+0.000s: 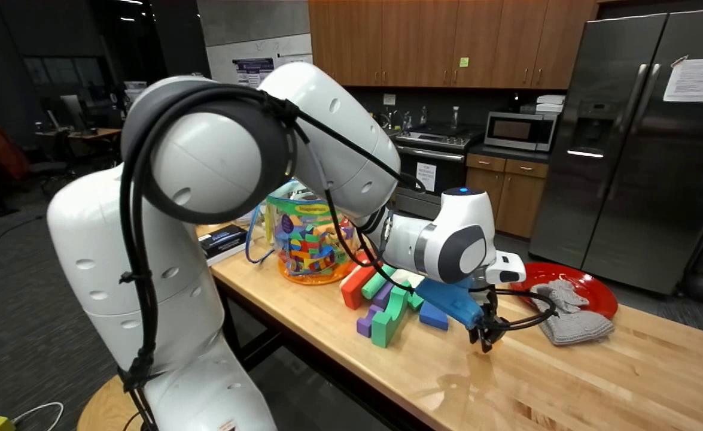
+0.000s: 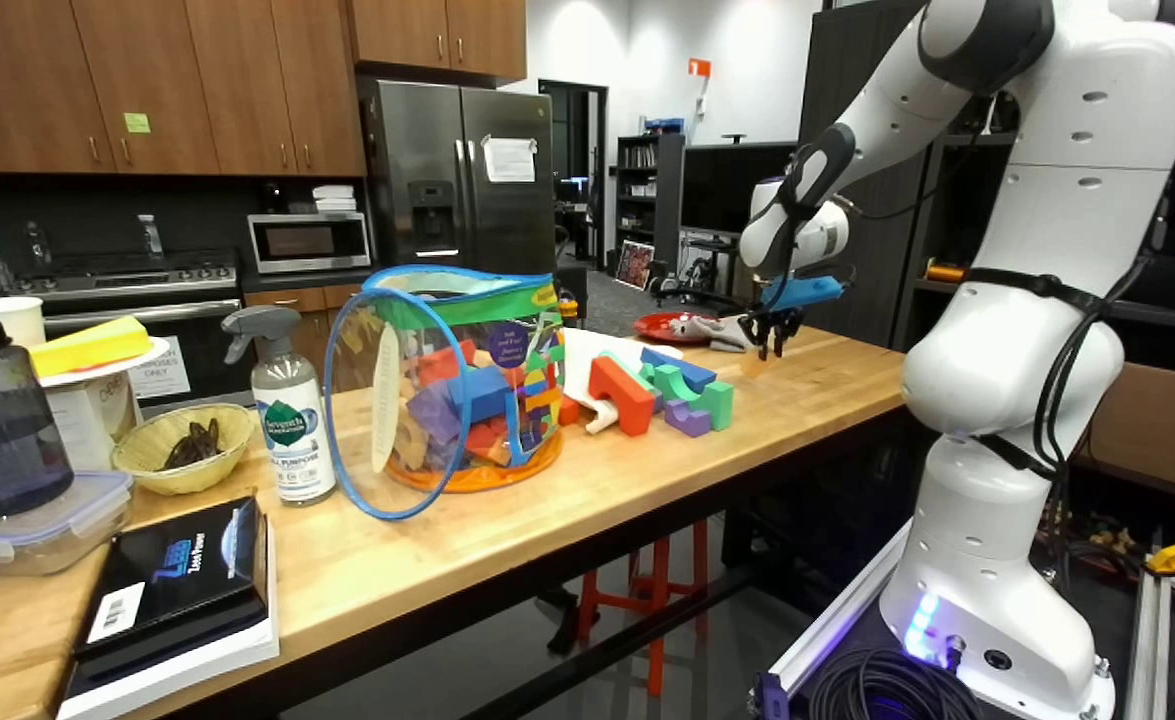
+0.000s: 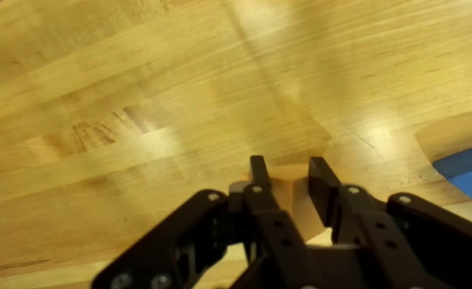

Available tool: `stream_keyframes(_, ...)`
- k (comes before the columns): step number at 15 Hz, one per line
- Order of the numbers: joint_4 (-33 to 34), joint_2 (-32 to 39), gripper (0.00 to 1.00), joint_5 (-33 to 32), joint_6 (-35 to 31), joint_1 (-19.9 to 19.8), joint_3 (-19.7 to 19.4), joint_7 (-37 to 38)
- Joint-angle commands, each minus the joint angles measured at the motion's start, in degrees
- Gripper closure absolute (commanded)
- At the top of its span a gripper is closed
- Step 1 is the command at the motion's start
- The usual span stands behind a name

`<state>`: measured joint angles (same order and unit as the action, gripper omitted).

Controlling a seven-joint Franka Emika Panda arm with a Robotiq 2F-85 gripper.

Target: Remove the yellow rectangle plush toy from the bag and put it on the countertop

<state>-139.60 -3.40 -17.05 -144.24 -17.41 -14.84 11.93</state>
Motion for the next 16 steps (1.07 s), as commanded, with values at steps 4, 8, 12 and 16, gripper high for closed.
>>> stream_keyframes(4,6.3,6.48,0.92,5.22,-0.01,-0.1,-1.75,-6.56)
stream_keyframes(8,7.84,7.73,0.92,4.64,0.07,-0.05,-2.3,-5.81)
stream_keyframes(12,9.23,8.47,0.74,3.32,1.33,0.17,-2.62,-5.01)
stream_keyframes(16,8.63,8.12,0.66,3.76,0.67,0.38,-2.52,-4.96)
